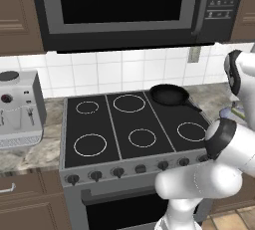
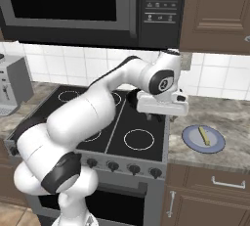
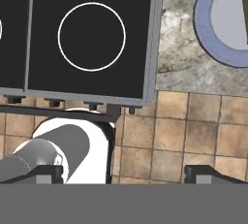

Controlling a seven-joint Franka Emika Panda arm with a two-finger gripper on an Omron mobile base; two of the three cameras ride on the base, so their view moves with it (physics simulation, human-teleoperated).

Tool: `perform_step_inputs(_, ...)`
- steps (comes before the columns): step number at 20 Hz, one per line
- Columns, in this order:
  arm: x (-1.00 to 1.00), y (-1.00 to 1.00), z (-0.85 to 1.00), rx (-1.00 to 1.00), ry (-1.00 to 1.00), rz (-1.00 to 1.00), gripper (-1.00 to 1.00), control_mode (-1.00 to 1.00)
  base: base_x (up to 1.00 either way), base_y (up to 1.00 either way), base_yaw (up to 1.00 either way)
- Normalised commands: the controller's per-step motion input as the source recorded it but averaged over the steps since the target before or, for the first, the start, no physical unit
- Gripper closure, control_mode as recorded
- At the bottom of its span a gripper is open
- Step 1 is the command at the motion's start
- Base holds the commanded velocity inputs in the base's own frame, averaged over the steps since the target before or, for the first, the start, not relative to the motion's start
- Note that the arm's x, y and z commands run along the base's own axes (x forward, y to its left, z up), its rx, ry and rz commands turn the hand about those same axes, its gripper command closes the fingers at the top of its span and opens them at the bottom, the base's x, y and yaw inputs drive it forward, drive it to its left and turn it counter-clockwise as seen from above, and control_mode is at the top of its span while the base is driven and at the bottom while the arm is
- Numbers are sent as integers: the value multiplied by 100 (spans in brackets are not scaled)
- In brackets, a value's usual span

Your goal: Pick up the butter stick and place it in the pan. Then turn on the burner for the pan.

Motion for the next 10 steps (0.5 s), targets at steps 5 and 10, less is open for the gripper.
perform_step_inputs(5,2,-53,-30,0,0,0,-100,-100,0,0,0)
perform_step_inputs(10,12,-37,-36,0,0,0,-100,-100,0,0,0)
